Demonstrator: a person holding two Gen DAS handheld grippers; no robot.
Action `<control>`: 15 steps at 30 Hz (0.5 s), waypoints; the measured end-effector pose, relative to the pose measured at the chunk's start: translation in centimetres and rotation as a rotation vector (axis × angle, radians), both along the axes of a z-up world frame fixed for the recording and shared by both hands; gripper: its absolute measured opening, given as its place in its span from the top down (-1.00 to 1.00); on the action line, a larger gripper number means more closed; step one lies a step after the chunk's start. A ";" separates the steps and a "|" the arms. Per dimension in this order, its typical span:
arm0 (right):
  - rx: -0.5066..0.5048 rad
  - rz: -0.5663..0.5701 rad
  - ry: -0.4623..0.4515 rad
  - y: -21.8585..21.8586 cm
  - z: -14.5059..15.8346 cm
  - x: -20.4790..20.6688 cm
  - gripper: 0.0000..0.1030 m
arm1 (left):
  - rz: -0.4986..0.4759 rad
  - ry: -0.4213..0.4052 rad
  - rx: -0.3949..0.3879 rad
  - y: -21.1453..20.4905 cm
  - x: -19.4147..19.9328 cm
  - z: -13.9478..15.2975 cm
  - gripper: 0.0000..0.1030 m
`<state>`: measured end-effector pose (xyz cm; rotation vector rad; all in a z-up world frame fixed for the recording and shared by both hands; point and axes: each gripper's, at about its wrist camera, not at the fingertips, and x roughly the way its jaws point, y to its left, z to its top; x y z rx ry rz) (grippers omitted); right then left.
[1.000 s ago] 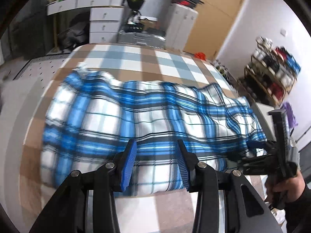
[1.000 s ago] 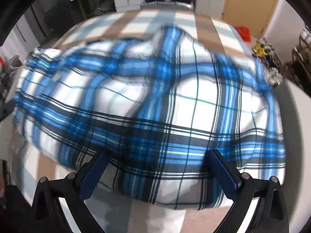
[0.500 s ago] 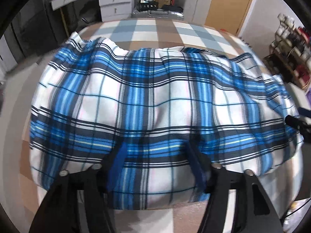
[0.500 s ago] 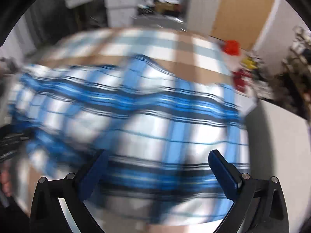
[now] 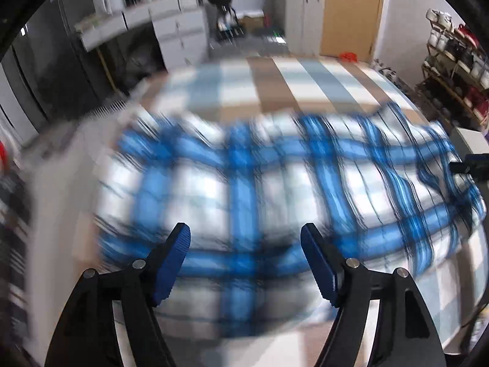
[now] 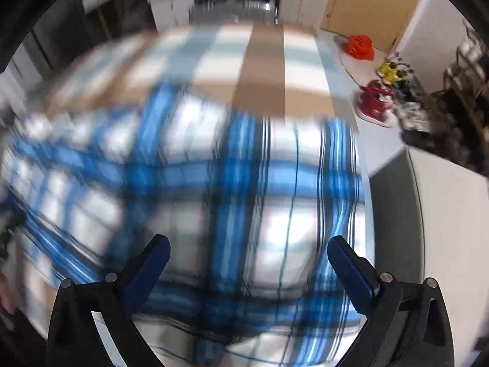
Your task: Fold large clothes
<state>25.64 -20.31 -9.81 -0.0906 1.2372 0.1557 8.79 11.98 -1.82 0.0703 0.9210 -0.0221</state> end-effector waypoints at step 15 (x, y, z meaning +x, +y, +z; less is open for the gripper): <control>-0.118 -0.134 0.080 -0.3 -4.3 6.0 -0.98 | 0.103 0.214 -0.066 7.0 7.1 -5.1 -0.52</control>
